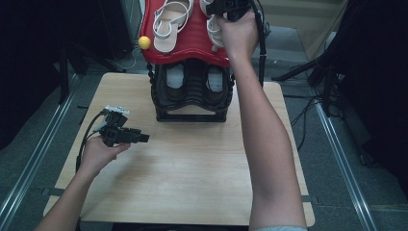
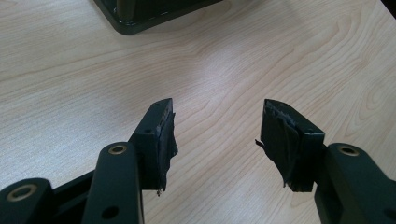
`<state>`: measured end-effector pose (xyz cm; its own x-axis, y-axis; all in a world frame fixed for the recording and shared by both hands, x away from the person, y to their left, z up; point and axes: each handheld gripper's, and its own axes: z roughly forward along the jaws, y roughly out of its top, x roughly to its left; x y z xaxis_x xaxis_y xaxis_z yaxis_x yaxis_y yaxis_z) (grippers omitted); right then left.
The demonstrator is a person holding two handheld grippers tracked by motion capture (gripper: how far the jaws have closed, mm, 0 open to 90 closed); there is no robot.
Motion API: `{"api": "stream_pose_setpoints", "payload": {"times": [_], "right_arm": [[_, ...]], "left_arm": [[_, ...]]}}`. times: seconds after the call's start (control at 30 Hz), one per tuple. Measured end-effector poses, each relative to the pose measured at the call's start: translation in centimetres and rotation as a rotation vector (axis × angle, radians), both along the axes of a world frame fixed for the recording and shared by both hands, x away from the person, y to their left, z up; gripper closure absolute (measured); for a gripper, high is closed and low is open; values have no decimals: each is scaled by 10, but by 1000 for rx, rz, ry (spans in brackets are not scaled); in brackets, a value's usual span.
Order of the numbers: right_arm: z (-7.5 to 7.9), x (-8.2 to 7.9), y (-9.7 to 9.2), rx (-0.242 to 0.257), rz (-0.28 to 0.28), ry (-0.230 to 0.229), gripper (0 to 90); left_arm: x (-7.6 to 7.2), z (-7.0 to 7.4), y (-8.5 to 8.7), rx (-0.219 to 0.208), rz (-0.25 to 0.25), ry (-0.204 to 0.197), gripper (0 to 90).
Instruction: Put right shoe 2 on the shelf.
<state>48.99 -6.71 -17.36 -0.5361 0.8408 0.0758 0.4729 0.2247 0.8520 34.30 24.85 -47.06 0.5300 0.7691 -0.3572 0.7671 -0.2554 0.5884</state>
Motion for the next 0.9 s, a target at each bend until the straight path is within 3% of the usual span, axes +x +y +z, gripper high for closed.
{"api": "stream_pose_setpoints", "payload": {"times": [0.43,0.57,0.63,0.9], "right_arm": [[-9,-4,4,15,11,6,877],[-9,-3,2,55,19,-1,747],[-9,-3,3,33,16,-6,741],[-3,-5,-4,95,26,-9,676]], "left_arm": [[0,-1,-2,3,-3,4,450],[0,-1,-1,4,-1,5,450],[0,-1,-1,1,-1,6,450],[1,-2,-1,8,-5,7,450]]}}
